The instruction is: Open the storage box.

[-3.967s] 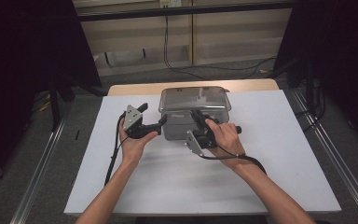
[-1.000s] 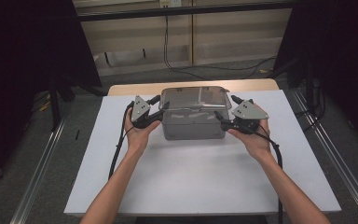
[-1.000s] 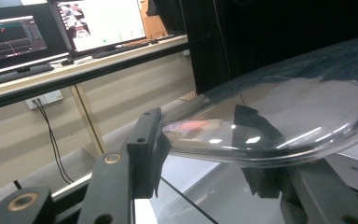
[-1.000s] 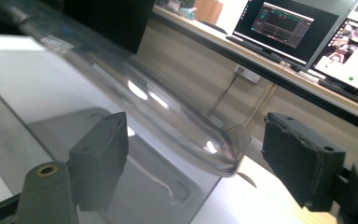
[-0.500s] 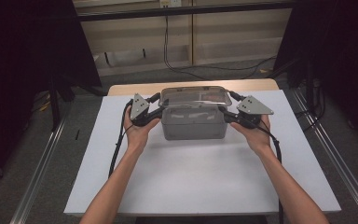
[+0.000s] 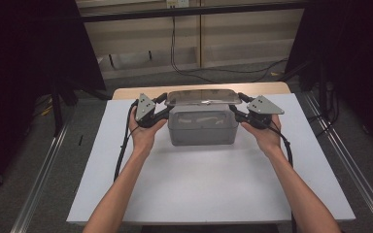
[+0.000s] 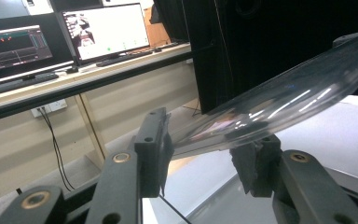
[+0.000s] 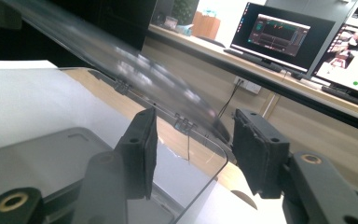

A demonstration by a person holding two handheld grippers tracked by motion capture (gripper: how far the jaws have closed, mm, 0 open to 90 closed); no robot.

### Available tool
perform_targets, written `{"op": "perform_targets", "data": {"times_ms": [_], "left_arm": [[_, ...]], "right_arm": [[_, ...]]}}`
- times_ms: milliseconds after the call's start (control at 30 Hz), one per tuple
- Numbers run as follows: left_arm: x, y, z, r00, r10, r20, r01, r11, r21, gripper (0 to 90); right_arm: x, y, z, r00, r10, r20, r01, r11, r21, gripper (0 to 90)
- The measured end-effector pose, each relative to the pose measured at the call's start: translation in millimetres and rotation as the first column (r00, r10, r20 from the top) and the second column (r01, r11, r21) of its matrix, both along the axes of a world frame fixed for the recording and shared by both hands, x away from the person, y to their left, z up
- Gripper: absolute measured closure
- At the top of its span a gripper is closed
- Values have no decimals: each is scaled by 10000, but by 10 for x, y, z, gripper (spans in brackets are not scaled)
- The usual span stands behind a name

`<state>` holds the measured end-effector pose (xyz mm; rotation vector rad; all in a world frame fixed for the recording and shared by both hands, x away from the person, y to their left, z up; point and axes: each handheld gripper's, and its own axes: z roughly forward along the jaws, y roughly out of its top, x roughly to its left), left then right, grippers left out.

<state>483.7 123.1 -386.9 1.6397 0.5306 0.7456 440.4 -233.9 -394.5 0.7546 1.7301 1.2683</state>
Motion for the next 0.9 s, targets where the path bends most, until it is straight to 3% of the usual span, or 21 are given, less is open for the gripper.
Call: {"op": "perform_targets", "data": {"times_ms": [167,400,833,900], "left_arm": [[22,-18,38,10000,45,6,-45,10000,-34,588],[48,-16,51,10000,-4,44,5,10000,-86,594],[94,-26,108,9999,-56,83,56,10000,-33,615],[95,-16,109,9998,109,165,-109,9999,4,615]], "right_arm": [[101,4,22,9998,-43,171,40,9999,139,512],[203,-22,-14,9998,-108,-138,111,9996,241,527],[399,-18,-11,9998,-111,-187,121,9984,555,602],[411,-18,-18,9998,-112,-184,122,9983,573,605]]}}
